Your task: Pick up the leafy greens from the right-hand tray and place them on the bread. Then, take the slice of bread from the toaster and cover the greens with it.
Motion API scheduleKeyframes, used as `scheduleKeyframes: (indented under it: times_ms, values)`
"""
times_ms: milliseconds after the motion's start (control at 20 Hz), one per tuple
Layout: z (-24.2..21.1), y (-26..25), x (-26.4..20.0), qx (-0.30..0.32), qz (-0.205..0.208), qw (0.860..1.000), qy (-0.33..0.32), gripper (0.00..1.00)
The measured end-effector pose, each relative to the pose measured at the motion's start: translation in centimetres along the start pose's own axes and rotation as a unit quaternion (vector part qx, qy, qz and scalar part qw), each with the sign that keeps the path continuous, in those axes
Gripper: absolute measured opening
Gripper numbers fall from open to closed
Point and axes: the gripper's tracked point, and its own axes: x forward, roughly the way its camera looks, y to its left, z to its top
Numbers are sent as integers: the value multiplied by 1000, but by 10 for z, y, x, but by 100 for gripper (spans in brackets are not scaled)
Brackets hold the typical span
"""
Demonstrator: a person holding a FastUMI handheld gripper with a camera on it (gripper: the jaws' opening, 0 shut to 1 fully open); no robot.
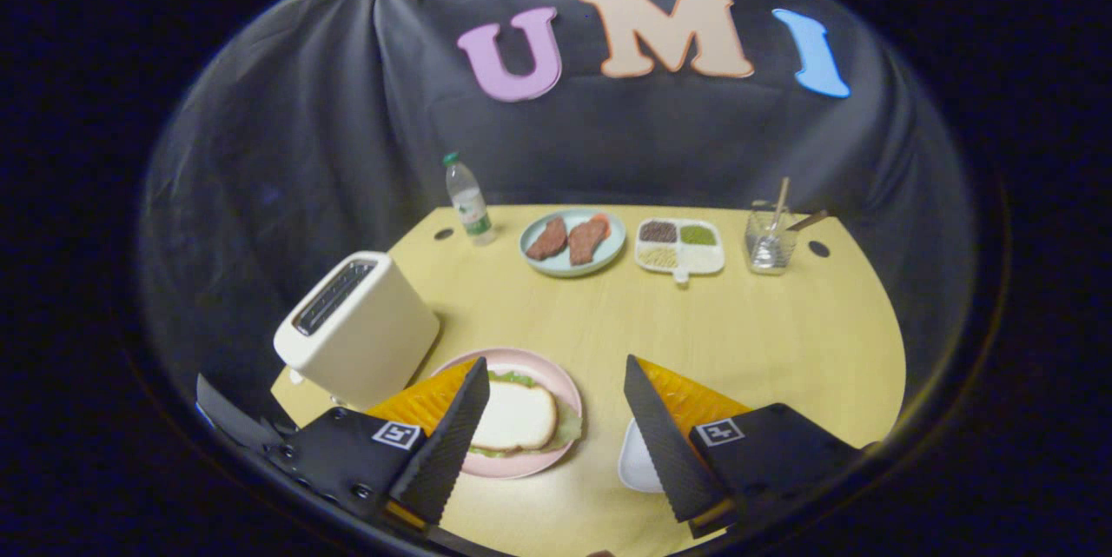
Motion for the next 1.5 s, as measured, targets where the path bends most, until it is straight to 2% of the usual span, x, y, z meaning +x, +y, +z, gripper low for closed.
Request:
scheduleKeyframes:
  times_ms: [200,450,750,900,1200,1500]
  values:
    - [49,-13,-62,-20,-39,993,-113,98]
    - [96,-11,-132,-59,-92,970,-217,98]
    - [135,-2,-172,-11,-96,948,-302,98]
    - [135,-17,-186,-27,-118,940,-318,98]
    - [123,-29,-193,-95,-144,937,-303,98]
    - [109,-35,-183,-77,-116,948,-287,98]
